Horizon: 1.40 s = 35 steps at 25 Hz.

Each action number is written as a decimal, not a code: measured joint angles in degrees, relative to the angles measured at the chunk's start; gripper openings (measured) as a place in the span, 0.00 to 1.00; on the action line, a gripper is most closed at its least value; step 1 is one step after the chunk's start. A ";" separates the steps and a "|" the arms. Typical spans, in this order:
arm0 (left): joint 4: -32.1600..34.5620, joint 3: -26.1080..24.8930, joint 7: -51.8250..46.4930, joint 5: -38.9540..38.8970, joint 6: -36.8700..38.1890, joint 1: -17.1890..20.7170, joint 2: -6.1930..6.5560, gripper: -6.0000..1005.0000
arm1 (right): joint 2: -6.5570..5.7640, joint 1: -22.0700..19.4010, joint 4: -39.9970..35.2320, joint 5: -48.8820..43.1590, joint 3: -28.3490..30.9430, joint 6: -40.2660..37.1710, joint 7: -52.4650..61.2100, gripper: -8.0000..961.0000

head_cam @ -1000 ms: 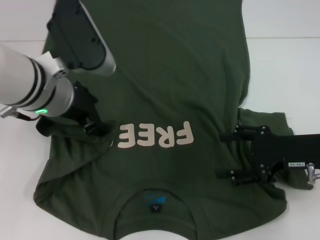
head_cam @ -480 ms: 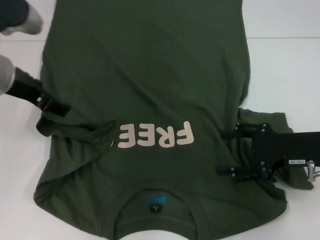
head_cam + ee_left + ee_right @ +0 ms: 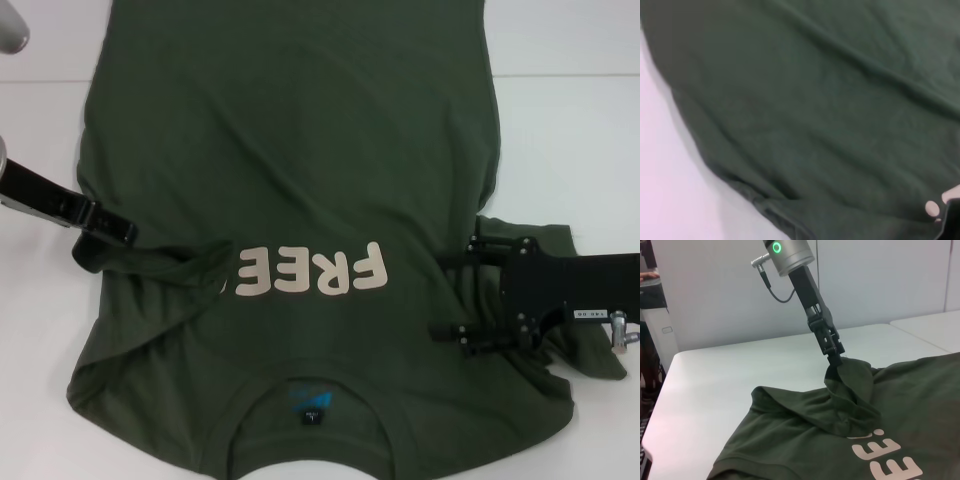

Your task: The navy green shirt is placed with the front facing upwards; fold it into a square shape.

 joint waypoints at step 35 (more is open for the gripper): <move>-7.34 4.28 -7.04 -0.11 -10.09 -1.21 1.83 0.44 | 0.12 -0.08 0.01 -0.01 -0.25 2.26 -0.69 0.95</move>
